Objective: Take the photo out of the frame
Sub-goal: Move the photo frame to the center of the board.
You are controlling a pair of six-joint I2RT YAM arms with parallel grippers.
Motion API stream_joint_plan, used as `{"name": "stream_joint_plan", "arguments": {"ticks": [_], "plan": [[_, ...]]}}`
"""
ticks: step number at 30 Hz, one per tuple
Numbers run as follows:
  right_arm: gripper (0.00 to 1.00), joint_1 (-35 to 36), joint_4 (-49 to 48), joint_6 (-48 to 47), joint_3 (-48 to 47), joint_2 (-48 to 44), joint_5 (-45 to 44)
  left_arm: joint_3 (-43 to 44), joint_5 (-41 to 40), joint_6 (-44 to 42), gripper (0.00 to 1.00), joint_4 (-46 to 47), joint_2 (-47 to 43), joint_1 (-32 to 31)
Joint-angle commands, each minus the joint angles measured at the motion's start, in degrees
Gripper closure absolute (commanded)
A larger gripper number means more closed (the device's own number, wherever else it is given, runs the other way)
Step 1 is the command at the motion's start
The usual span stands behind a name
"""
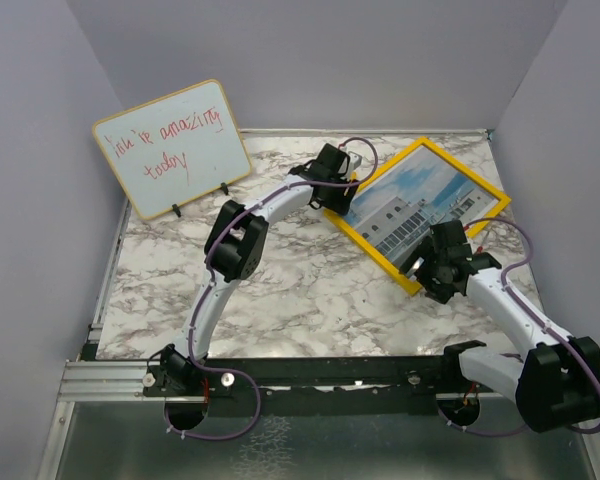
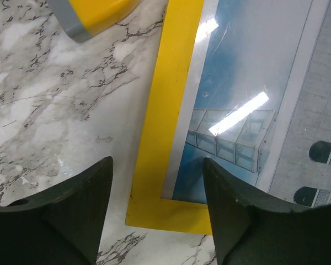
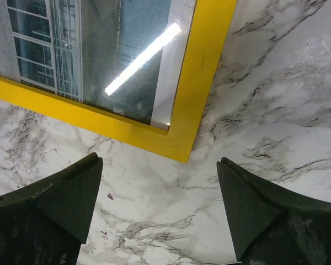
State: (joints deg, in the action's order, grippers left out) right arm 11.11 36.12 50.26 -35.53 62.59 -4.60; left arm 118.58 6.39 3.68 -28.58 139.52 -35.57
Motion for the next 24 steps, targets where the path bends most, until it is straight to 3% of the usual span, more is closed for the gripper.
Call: {"name": "stream_joint_plan", "arguments": {"ticks": [1,9,16,19,24], "plan": [[0.12,-0.48,1.19,-0.78,-1.42,-0.42,-3.05,-3.09,0.83,-1.11,0.4,-2.67,-0.79,-0.38],[0.13,-0.48,3.22,-1.83,-2.52,-0.31,-7.25,-10.34,1.96,-2.3,0.65,-2.62,-5.17,-0.44],[0.13,-0.47,5.05,-1.46,-2.84,-2.33,-10.64,-22.2,3.97,-3.04,0.89,-1.76,-11.75,-0.63],[0.12,-0.48,5.54,-1.13,-2.96,-3.05,-11.81,-29.81,3.04,-0.89,0.96,-0.76,-14.76,-0.64],[0.08,-0.48,6.67,-0.63,-3.77,-2.65,-14.44,-45.09,3.74,4.11,0.96,4.77,-22.25,-0.88]]}}
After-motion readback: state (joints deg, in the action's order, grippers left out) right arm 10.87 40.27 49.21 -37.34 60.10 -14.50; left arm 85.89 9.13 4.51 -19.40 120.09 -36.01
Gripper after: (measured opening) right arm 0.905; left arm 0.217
